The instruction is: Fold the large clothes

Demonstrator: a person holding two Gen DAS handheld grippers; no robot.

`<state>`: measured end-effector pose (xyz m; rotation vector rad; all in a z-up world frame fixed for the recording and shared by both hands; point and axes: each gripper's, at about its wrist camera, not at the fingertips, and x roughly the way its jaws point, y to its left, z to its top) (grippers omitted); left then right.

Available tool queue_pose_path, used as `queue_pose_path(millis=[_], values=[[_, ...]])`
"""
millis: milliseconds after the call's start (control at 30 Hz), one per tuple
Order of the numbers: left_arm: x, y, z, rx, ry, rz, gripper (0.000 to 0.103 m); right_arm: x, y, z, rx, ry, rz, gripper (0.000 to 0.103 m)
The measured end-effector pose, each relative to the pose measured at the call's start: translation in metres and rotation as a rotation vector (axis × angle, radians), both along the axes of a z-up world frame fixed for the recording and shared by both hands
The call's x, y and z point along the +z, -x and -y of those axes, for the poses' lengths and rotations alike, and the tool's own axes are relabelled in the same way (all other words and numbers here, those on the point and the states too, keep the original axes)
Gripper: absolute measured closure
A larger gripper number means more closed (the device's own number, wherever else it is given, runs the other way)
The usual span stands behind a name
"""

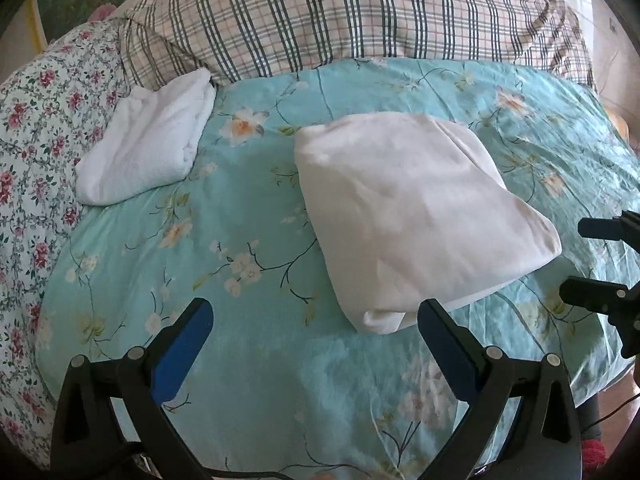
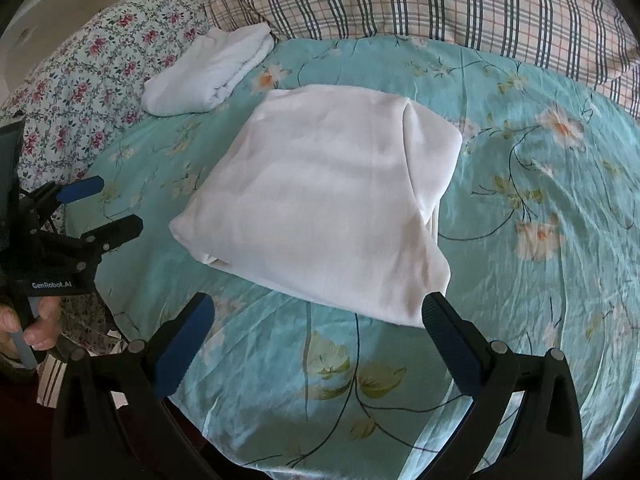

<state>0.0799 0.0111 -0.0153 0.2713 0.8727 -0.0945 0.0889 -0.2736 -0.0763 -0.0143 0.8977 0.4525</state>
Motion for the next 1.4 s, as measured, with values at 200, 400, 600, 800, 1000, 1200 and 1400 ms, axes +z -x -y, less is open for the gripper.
queue_pose_path(millis=[200, 400, 600, 800, 1000, 1200, 1400], values=[[0.000, -0.001, 0.002, 0.002, 0.006, -0.007, 0.001, 0.007, -0.003, -0.001, 0.004, 0.000, 0.014, 0.000], [0.003, 0.000, 0.001, 0.005, 0.020, -0.007, 0.001, 0.010, -0.004, -0.002, 0.009, 0.005, 0.018, 0.000], [0.005, 0.004, 0.001, 0.004, 0.027, -0.006, 0.001, 0.012, 0.003, -0.004, 0.020, 0.009, 0.019, 0.000], [0.006, 0.010, 0.004, 0.007, 0.032, -0.010, 0.001, 0.012, 0.007, -0.005, 0.021, 0.011, 0.017, 0.000], [0.006, 0.012, 0.005, 0.005, 0.043, -0.017, 0.001, 0.011, 0.008, -0.005, 0.020, 0.012, 0.016, 0.000], [0.005, 0.011, 0.004, 0.005, 0.054, -0.019, 0.001, 0.010, 0.009, -0.004, 0.019, 0.012, 0.016, 0.000], [0.006, 0.011, 0.002, 0.015, 0.065, -0.021, 0.001, 0.010, 0.010, -0.004, 0.022, 0.010, 0.017, 0.000]])
